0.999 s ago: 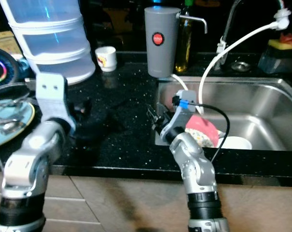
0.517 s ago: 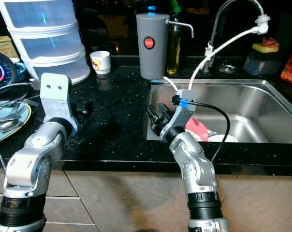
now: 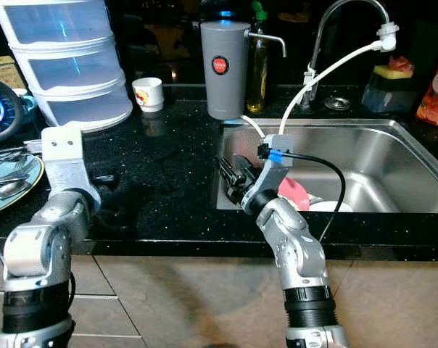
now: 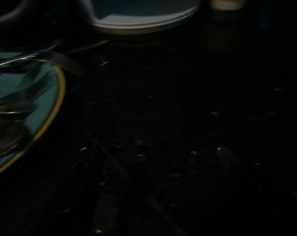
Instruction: Kitchen organization
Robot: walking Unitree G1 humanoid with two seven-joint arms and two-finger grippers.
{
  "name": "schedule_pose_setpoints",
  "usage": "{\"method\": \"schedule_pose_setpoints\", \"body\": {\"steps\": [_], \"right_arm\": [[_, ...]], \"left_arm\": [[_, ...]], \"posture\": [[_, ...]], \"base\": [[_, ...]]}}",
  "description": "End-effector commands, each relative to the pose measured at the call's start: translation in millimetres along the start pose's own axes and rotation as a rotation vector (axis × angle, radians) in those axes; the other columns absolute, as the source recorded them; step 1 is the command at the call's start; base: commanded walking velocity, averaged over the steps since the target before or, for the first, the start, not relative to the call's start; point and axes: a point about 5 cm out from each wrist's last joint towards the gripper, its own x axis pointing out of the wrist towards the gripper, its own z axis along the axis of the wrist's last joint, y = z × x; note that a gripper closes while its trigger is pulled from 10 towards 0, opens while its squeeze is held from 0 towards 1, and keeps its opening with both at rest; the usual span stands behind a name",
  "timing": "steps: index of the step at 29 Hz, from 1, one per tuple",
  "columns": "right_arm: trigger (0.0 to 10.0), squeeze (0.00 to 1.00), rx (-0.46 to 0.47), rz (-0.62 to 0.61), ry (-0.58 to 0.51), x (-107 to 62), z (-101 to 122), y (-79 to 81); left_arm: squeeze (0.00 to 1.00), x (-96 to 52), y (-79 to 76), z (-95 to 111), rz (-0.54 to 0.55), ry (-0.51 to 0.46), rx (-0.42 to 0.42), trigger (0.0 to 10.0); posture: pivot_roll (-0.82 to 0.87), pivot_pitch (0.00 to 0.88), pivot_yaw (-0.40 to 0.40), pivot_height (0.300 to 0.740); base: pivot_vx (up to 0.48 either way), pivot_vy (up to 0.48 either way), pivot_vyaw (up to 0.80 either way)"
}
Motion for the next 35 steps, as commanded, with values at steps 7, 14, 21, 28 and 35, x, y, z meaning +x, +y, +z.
{"method": "schedule_pose_setpoints", "body": {"steps": [7, 14, 21, 28, 35], "right_arm": [[10.0, 0.0, 0.012, 0.191, 0.062, 1.3, -4.9, 4.7], [10.0, 0.0, -0.071, 0.381, 0.176, -6.4, -13.2, 10.4], [10.0, 0.0, -0.119, 0.507, 0.231, -14.0, -13.3, 14.3], [10.0, 0.0, -0.107, 0.593, 0.262, -21.8, -13.3, 17.4], [10.0, 0.0, -0.091, 0.633, 0.273, -24.6, -14.9, 20.3]], "left_arm": [[1.0, 2.2, 3.9, -6.6, 0.101, 0.071, -0.02, 10.0], [1.0, 3.9, 6.4, -8.0, 0.124, 0.101, -0.018, 10.0], [1.0, 6.5, 6.4, -22.3, 0.118, 0.199, -0.086, 10.0], [0.89, 9.7, 5.8, -32.5, 0.092, 0.28, -0.167, 10.0], [0.07, 13.4, 2.2, -38.1, 0.03, 0.337, -0.23, 10.0]], "posture": [[0.02, 0.065, 0.018, 0.74], [0.03, 0.073, 0.017, 0.74], [0.03, 0.075, 0.022, 0.74], [0.03, 0.08, 0.028, 0.74], [0.03, 0.082, 0.029, 0.74]], "base": [[0.0, 0.0, 0.0], [0.0, 0.0, 0.0], [0.0, 0.0, 0.0], [0.0, 0.0, 0.0], [0.0, 0.0, 0.0]]}}
